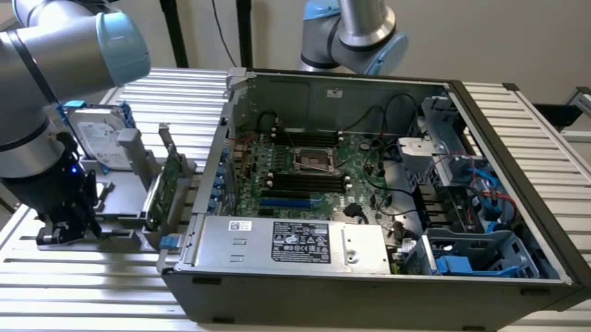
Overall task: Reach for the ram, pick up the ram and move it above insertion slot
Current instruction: 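Pick up the ram and move it above insertion slot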
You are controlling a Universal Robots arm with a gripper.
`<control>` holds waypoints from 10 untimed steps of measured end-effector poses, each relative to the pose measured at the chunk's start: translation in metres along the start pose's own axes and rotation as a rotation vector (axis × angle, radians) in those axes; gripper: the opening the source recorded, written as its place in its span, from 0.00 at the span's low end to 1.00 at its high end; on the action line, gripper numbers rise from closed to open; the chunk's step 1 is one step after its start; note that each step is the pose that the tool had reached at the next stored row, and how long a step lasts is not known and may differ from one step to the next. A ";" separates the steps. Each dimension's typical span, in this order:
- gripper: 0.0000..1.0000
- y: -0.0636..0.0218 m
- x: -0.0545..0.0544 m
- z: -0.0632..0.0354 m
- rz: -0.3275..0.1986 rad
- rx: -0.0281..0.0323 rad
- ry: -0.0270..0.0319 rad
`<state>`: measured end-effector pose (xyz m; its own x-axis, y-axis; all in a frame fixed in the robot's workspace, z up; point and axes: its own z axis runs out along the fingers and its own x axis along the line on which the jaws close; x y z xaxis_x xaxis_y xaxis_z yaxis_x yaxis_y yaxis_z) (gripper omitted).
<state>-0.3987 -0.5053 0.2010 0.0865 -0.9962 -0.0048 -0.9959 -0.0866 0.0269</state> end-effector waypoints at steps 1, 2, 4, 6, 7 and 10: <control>0.15 0.0000 0.000 0.0000 0.002 0.0000 -0.0001; 0.13 0.0000 0.000 0.0000 0.003 0.0000 -0.0002; 0.13 0.0000 0.000 0.0000 0.005 0.0000 -0.0001; 0.13 0.0000 0.000 0.0001 0.007 0.0001 -0.0002; 0.13 0.0000 0.000 0.0001 0.008 0.0001 -0.0003; 0.13 0.0000 0.000 -0.0012 0.010 -0.0002 -0.0005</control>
<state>-0.3987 -0.5053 0.2022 0.0762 -0.9971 -0.0050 -0.9967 -0.0763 0.0271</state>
